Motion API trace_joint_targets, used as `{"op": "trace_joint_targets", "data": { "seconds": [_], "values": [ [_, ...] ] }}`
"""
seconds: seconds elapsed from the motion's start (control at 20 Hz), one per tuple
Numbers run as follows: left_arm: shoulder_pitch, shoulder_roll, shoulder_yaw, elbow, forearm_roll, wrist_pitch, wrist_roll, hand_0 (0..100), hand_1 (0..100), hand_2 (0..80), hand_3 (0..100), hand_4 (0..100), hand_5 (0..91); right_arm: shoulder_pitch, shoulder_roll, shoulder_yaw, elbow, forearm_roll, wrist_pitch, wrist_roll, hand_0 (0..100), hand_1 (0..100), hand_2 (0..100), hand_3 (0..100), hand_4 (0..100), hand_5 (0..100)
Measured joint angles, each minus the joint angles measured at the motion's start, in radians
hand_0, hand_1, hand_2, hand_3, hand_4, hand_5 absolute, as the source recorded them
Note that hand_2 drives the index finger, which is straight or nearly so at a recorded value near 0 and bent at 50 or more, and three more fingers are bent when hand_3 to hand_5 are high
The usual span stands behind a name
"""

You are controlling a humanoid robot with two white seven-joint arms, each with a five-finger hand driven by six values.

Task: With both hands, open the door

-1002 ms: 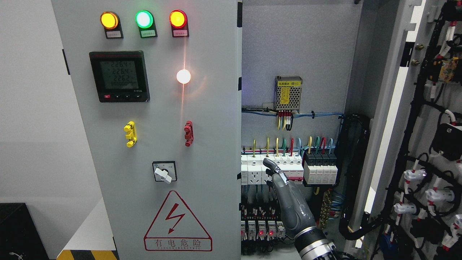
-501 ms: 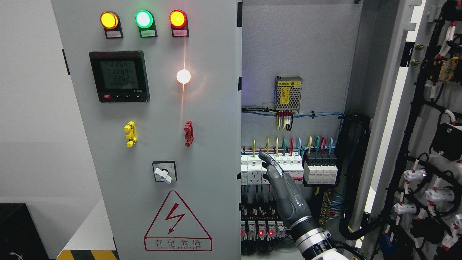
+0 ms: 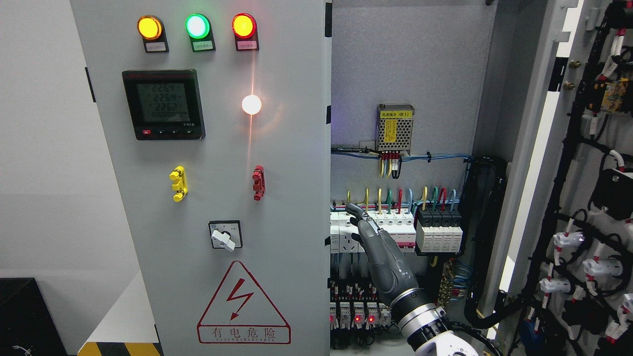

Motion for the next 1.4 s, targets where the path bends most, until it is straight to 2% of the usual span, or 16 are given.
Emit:
{"op": "trace_joint_targets", "data": {
  "seconds": [0.55,0.85,1.2,1.4],
  "values": [
    [0.0,0.0,0.0,0.0,0.0,0.003,0.0,0,0,0.0,0,0,0.0,-0.04,0.0,0.006,0.026,-0.066,0.024,0.003,19,0,0,0,0,0],
    [0.0,0.0,0.0,0.0,0.0,0.004,0.0,0,0,0.0,0,0,0.0,-0.057,0.0,0.007,0.043,-0.103,0.043,0.04,19,0,0,0,0,0],
    [0.0,-0.001,0.0,0.0,0.0,0.0,0.0,0,0,0.0,0,0,0.0,-0.08,0.0,0.005,0.076,-0.146,0.05,0.045,19,0,0,0,0,0],
    [0.0,-0.001,0.0,0.0,0.0,0.0,0.0,0,0,0.0,0,0,0.0,-0.097,-0.012,0.006,0.096,-0.177,0.05,0.048,19,0,0,0,0,0]
  ]
}}
